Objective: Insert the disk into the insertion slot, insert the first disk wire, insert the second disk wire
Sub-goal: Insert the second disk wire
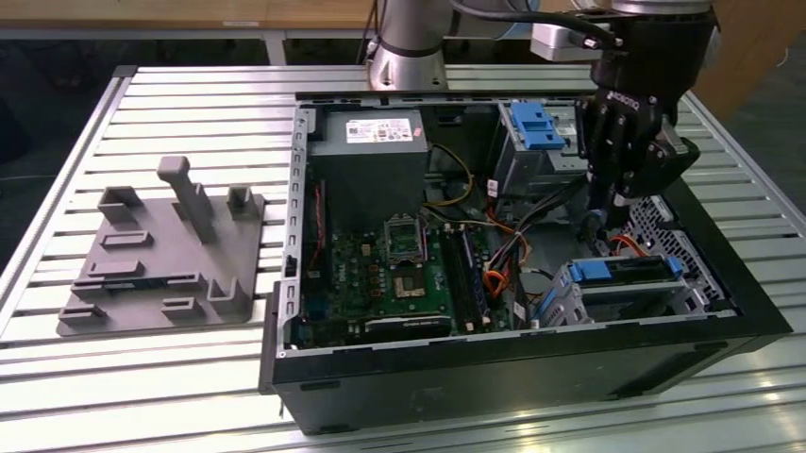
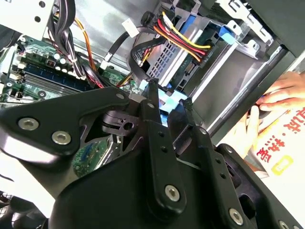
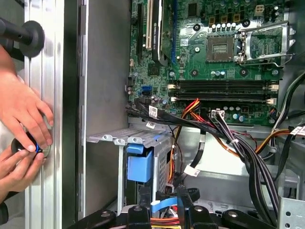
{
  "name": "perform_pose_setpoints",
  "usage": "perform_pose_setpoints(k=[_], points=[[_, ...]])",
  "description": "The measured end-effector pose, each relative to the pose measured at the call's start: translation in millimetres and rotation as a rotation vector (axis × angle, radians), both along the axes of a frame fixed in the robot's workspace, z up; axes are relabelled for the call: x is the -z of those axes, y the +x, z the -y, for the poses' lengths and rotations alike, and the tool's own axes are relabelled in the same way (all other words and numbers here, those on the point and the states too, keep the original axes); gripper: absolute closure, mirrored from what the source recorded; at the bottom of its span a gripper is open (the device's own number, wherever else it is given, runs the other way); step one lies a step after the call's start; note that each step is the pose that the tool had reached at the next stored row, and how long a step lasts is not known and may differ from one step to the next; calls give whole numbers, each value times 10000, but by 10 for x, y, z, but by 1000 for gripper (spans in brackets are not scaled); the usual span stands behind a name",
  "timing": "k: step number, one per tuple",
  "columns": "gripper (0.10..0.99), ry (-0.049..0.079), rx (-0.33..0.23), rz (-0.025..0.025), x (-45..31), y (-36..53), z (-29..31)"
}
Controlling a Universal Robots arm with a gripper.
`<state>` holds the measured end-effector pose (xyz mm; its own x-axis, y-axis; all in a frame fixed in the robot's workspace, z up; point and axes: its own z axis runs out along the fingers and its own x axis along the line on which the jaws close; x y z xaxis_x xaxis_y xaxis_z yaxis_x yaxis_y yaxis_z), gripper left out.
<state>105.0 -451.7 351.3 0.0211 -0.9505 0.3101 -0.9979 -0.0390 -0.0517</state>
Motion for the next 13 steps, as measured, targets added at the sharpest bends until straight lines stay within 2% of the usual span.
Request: perform_pose_setpoints(k=[13], points=[[729, -31, -3, 71, 29, -1, 1]])
